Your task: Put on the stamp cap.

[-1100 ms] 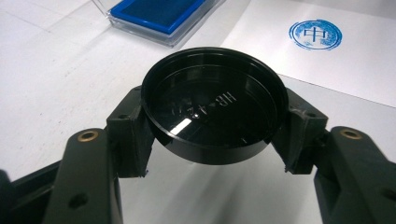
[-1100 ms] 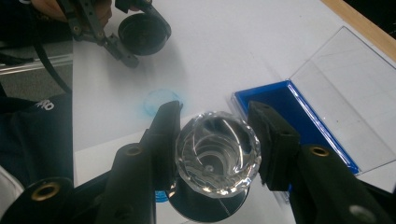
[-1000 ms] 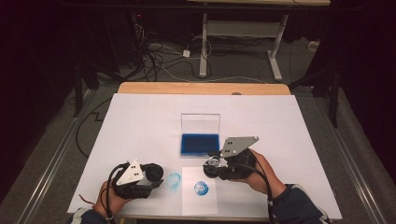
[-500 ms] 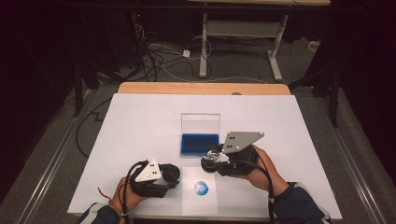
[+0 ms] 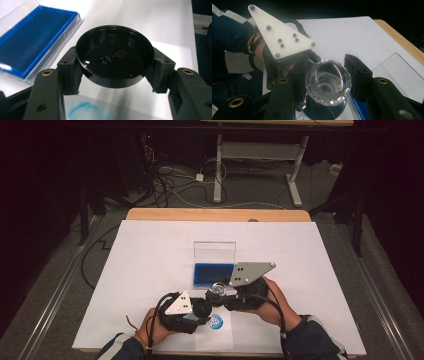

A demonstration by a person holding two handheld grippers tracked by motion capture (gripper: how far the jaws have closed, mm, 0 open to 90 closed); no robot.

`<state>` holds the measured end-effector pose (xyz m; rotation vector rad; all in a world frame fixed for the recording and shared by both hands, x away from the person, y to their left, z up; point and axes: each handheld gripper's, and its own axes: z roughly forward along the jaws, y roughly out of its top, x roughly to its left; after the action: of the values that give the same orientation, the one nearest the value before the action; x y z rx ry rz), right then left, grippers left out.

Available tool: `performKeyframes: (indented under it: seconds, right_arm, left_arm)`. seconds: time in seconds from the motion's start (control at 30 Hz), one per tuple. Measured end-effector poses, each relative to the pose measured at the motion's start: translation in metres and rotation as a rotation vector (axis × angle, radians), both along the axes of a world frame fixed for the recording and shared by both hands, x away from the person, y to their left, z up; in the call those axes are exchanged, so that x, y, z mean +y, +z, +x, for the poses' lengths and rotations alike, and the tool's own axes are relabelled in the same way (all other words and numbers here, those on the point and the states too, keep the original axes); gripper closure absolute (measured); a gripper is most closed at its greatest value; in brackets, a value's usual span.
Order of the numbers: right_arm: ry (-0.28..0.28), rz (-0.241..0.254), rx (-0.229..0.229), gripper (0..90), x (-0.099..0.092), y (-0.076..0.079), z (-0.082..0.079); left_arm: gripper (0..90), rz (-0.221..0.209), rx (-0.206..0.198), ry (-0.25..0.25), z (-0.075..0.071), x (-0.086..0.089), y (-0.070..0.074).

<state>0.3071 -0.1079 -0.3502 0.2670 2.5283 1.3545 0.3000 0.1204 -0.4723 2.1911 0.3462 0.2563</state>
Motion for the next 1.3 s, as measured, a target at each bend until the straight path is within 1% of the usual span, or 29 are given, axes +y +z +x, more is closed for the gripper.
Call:
performKeyframes:
  seconds: [0.03,0.1,0.3,0.4,0.67,0.83,1.13,1.23,1.3]
  right_arm:
    - [0.003,0.002,0.005,56.2,0.001,-0.001,0.0]
    - [0.009,-0.001,0.011,56.2,0.003,-0.003,-0.001]
    - [0.028,-0.014,0.032,56.2,0.011,-0.012,-0.002]
    - [0.03,-0.021,0.042,56.1,0.013,-0.015,-0.001]
    - [0.028,-0.038,0.049,56.1,0.016,-0.021,0.0]
    - [0.02,-0.05,0.048,56.1,0.016,-0.024,0.002]
    - [0.027,-0.062,0.057,56.1,0.019,-0.029,0.002]
    - [0.028,-0.063,0.058,56.1,0.02,-0.031,0.003]
    - [0.028,-0.068,0.058,56.1,0.02,-0.031,0.002]
  left_arm:
    - [36.4,-0.004,0.004,-0.003,0.0,-0.001,0.001]
    - [36.4,-0.008,-0.006,-0.008,0.001,-0.005,0.002]
    - [36.4,-0.021,-0.009,-0.024,0.0,-0.014,0.006]
    - [36.4,-0.029,-0.017,-0.03,0.0,-0.015,0.008]
    - [36.4,-0.043,-0.028,-0.025,-0.001,-0.013,0.012]
    - [36.4,-0.035,-0.034,-0.027,-0.001,-0.013,0.012]
    - [36.4,-0.038,-0.024,-0.025,-0.001,-0.014,0.012]
    - [36.4,-0.034,-0.019,-0.025,-0.001,-0.014,0.011]
    - [36.4,-0.031,-0.023,-0.023,0.0,-0.013,0.011]
